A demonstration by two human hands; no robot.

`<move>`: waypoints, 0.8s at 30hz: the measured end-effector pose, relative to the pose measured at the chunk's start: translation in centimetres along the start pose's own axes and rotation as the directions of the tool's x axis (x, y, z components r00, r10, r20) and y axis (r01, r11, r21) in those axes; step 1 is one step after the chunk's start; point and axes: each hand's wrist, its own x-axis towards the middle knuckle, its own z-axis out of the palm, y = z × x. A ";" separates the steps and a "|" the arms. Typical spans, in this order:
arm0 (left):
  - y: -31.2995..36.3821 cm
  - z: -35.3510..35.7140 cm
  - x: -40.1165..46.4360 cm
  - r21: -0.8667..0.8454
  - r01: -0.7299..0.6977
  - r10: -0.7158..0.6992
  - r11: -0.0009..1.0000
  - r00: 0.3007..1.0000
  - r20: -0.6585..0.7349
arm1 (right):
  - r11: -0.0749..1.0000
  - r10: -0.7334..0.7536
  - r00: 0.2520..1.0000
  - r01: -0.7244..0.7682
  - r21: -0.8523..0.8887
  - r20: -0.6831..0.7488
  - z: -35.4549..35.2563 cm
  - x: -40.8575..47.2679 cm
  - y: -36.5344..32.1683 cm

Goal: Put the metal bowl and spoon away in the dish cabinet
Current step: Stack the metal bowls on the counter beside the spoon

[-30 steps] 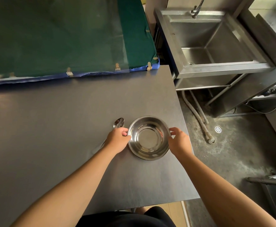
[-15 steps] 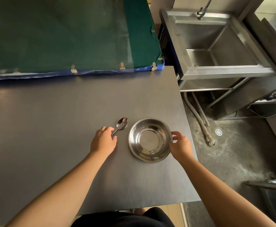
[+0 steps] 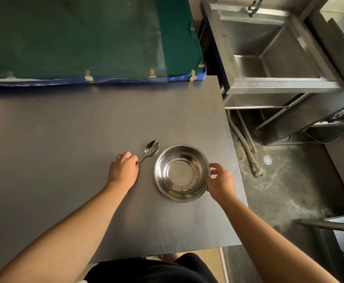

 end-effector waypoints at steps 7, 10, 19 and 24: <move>-0.1 -0.8 0.1 -0.202 0.113 -0.105 0.973 0.993 0.050 | 1.000 -0.014 1.000 0.013 0.011 0.028 0.5 -0.3 -0.3; -0.1 -2.0 -0.3 -0.274 0.171 -0.164 0.946 0.985 0.050 | 1.000 -0.012 0.999 0.012 0.002 0.036 0.7 -0.2 -0.7; 1.5 -6.2 -2.6 -0.483 0.129 -0.079 0.866 0.989 0.123 | 0.998 -0.062 0.996 0.063 -0.010 0.069 1.7 0.0 -1.9; 3.3 -5.9 -4.1 -0.460 0.096 -0.011 0.883 0.983 0.185 | 0.998 -0.066 0.994 0.066 -0.001 0.086 2.1 0.0 -2.2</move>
